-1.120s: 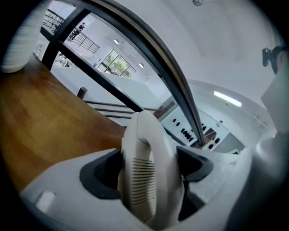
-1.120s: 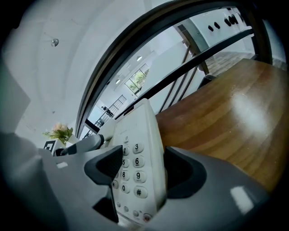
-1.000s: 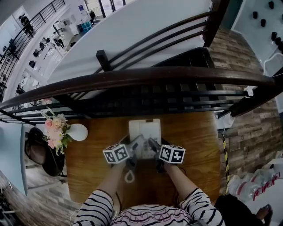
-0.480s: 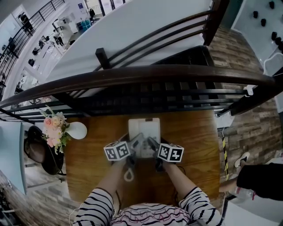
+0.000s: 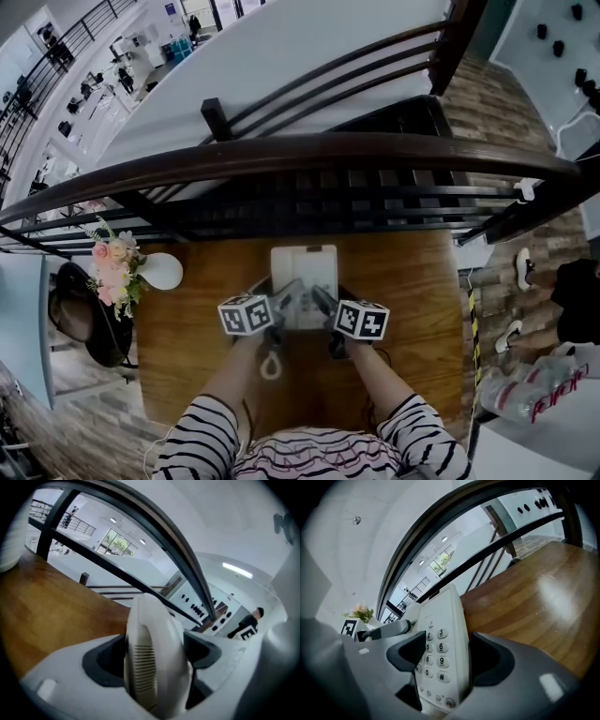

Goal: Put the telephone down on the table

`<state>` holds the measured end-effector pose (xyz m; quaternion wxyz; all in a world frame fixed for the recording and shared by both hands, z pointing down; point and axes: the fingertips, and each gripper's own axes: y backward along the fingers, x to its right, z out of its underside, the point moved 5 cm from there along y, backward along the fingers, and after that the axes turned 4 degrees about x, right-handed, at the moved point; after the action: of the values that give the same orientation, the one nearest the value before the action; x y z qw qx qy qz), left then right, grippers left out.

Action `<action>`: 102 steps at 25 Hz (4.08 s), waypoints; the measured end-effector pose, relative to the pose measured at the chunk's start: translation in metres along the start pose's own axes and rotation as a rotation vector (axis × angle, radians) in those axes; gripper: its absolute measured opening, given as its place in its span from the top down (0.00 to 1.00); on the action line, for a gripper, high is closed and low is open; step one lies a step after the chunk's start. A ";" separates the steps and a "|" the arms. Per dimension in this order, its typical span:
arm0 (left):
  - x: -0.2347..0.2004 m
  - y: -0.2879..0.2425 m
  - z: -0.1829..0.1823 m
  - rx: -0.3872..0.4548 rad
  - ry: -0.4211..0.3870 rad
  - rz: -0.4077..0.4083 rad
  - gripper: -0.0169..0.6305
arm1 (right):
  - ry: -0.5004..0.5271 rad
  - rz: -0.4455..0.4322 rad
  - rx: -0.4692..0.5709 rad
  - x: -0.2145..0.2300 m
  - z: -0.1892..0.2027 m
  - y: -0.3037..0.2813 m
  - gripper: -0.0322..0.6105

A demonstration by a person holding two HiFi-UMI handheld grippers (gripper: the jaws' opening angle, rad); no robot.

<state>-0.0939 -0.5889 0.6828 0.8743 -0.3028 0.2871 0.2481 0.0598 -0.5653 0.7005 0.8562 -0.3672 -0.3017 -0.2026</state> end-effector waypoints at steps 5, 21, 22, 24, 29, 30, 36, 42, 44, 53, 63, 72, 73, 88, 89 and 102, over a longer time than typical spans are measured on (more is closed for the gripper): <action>0.004 0.010 -0.006 0.019 -0.012 -0.016 0.34 | 0.000 0.010 0.009 -0.001 -0.001 0.011 0.47; 0.057 0.099 0.005 0.091 -0.125 -0.027 0.54 | 0.120 0.046 0.142 -0.045 0.019 0.093 0.73; 0.062 0.106 0.007 0.097 -0.138 -0.031 0.59 | 0.127 0.046 0.153 -0.048 0.023 0.100 0.75; 0.069 0.122 0.012 0.109 -0.175 -0.049 0.67 | 0.136 0.047 0.172 -0.055 0.029 0.114 0.81; 0.086 0.158 0.025 0.133 -0.220 -0.079 0.85 | 0.137 0.037 0.211 -0.073 0.044 0.144 0.94; 0.088 0.166 0.028 0.139 -0.222 -0.083 0.88 | 0.144 0.034 0.213 -0.077 0.048 0.149 0.95; 0.105 0.219 0.048 0.171 -0.248 -0.088 0.97 | 0.170 0.008 0.233 -0.103 0.079 0.182 0.95; 0.123 0.267 0.076 0.176 -0.273 -0.058 0.97 | 0.158 -0.013 0.246 -0.122 0.114 0.215 0.95; 0.127 0.285 0.087 0.178 -0.275 -0.050 0.97 | 0.157 -0.012 0.250 -0.128 0.129 0.227 0.95; 0.140 0.373 0.122 0.246 -0.329 -0.017 0.97 | 0.186 -0.012 0.290 -0.168 0.196 0.282 0.95; 0.160 0.457 0.165 0.268 -0.376 -0.010 0.97 | 0.235 0.023 0.346 -0.206 0.259 0.345 0.95; 0.157 0.521 0.211 0.264 -0.401 0.015 0.97 | 0.205 0.030 0.349 -0.228 0.329 0.371 0.95; 0.157 0.527 0.215 0.262 -0.401 0.017 0.97 | 0.207 0.032 0.351 -0.231 0.335 0.374 0.95; 0.163 0.592 0.267 0.235 -0.413 0.010 0.97 | 0.249 0.067 0.362 -0.246 0.398 0.422 0.95; 0.164 0.593 0.269 0.237 -0.414 0.008 0.97 | 0.248 0.067 0.364 -0.245 0.399 0.425 0.95; 0.172 0.604 0.280 0.225 -0.398 0.019 0.97 | 0.252 0.078 0.370 -0.247 0.408 0.441 0.95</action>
<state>-0.2396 0.0628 0.5194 0.9396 -0.1458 0.1374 0.2777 -0.0210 0.0583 0.5366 0.9470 -0.1871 -0.2102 -0.1548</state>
